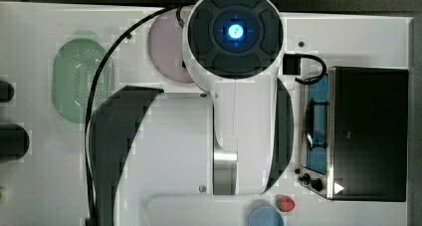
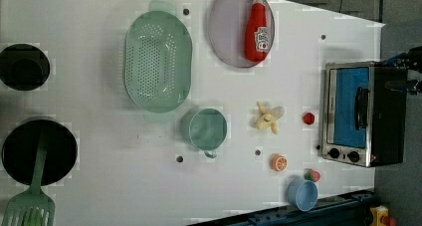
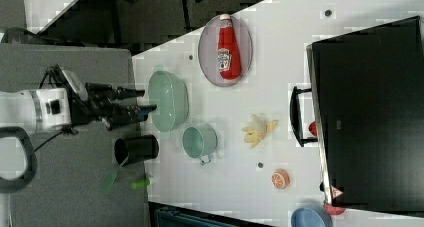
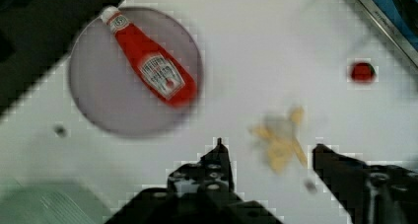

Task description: Pick banana from table and place on oven.

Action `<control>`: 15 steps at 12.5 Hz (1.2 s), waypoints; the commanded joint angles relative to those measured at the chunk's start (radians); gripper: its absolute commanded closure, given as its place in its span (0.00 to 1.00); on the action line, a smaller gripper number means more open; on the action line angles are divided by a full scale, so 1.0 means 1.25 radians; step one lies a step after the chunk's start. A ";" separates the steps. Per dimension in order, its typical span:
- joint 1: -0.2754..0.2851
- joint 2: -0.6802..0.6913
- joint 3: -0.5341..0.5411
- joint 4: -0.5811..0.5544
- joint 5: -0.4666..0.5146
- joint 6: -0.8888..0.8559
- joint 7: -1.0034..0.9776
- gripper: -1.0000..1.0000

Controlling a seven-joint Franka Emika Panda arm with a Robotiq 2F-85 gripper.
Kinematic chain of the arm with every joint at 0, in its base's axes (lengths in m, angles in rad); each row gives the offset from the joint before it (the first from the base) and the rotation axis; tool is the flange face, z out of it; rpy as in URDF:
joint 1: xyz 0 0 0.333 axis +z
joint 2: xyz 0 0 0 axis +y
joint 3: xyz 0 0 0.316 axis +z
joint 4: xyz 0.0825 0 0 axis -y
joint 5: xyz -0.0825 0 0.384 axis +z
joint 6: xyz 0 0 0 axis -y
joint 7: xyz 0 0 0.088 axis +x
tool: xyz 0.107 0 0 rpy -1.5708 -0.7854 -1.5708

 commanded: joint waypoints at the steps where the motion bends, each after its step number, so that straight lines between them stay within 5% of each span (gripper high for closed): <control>1: -0.022 -0.434 -0.020 -0.254 0.009 -0.173 0.063 0.21; 3: -0.022 -0.434 -0.020 -0.255 0.009 -0.173 0.063 0.00; 9: -0.021 -0.371 -0.018 -0.288 0.009 -0.128 0.063 0.00; 15: -0.021 -0.193 -0.016 -0.386 0.009 0.135 0.063 0.00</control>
